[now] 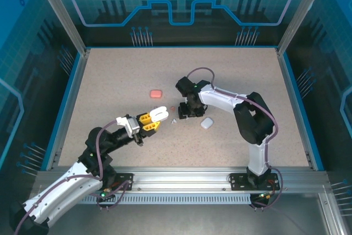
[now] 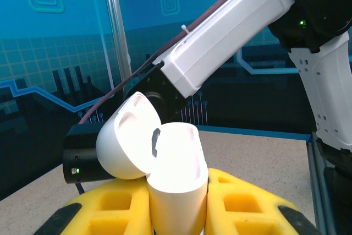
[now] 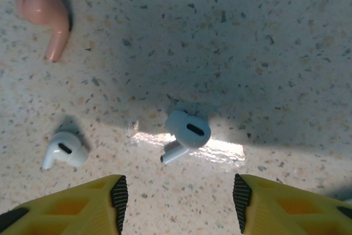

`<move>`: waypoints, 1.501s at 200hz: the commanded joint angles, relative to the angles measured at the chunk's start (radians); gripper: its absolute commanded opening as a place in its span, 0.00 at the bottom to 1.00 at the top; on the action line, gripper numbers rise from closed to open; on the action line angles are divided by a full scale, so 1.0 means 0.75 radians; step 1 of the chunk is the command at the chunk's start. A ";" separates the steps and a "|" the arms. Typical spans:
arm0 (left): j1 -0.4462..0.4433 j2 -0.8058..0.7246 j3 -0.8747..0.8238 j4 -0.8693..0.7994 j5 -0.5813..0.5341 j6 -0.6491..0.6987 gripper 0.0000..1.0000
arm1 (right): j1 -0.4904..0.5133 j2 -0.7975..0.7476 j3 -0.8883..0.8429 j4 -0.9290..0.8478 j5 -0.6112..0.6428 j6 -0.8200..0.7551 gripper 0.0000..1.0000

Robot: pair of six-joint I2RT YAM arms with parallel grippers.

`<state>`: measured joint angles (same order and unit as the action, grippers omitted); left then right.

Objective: Insert the wireless bluetooth earbuds into the charging case

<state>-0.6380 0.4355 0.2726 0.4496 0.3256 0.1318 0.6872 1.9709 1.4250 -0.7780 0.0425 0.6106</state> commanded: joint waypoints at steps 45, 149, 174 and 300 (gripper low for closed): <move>-0.010 -0.018 -0.018 0.008 -0.015 0.017 0.02 | 0.002 0.087 0.098 -0.071 0.047 0.006 0.46; -0.010 -0.017 -0.018 0.001 -0.016 0.031 0.02 | -0.001 0.168 0.141 -0.088 0.029 -0.007 0.36; -0.010 -0.016 -0.019 -0.001 -0.021 0.035 0.02 | -0.001 0.177 0.146 -0.093 0.043 -0.014 0.35; -0.009 -0.015 -0.022 -0.007 -0.029 0.045 0.02 | -0.002 0.205 0.220 -0.145 0.102 -0.041 0.38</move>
<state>-0.6380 0.4355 0.2718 0.4446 0.3252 0.1398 0.6865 2.0991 1.5665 -0.8452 0.1032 0.5865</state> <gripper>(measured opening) 0.216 0.380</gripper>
